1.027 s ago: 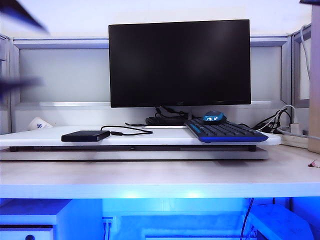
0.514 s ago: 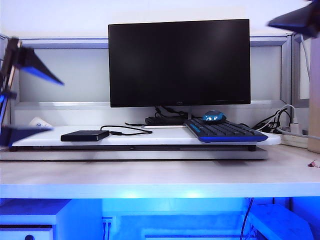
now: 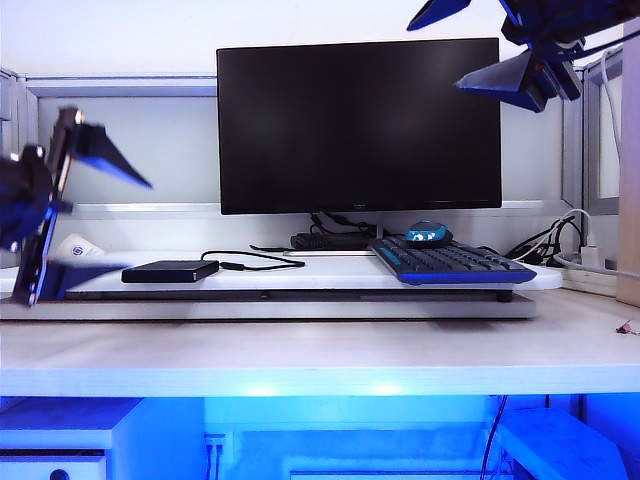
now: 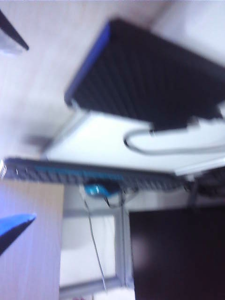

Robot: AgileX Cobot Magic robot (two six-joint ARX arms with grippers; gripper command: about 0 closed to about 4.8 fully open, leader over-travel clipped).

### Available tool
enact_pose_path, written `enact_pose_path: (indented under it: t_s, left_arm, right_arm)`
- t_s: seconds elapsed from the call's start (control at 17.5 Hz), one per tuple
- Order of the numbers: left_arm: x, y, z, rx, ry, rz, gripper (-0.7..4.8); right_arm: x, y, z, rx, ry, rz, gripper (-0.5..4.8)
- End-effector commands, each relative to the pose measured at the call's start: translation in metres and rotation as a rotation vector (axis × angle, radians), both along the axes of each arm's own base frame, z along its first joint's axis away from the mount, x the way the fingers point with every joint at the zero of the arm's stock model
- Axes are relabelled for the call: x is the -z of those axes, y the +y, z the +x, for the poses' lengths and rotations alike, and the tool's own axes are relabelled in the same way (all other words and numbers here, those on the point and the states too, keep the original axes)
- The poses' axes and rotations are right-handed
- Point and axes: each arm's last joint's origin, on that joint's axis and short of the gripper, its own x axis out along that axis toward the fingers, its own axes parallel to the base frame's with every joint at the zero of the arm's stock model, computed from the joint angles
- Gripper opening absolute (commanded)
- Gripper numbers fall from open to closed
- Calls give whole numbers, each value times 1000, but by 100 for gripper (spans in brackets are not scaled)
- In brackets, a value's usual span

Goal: Unplug the data cable of the portable hard drive.

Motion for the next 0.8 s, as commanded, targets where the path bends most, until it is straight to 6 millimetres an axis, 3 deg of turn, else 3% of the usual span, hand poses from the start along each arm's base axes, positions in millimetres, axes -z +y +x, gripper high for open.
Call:
enact_pose_path:
  t_s: [0.06, 0.57, 0.8]
  left_arm:
    - [16, -1, 14, 10, 37, 22, 479]
    - [23, -8, 50, 22, 16, 35, 479]
    - [30, -8, 57, -12, 33, 46, 479]
  right_arm:
    - [-9, 1, 3, 20, -62, -3, 400]
    - [6, 4, 13, 18, -6, -26, 400]
    - [11, 6, 16, 18, 8, -31, 400]
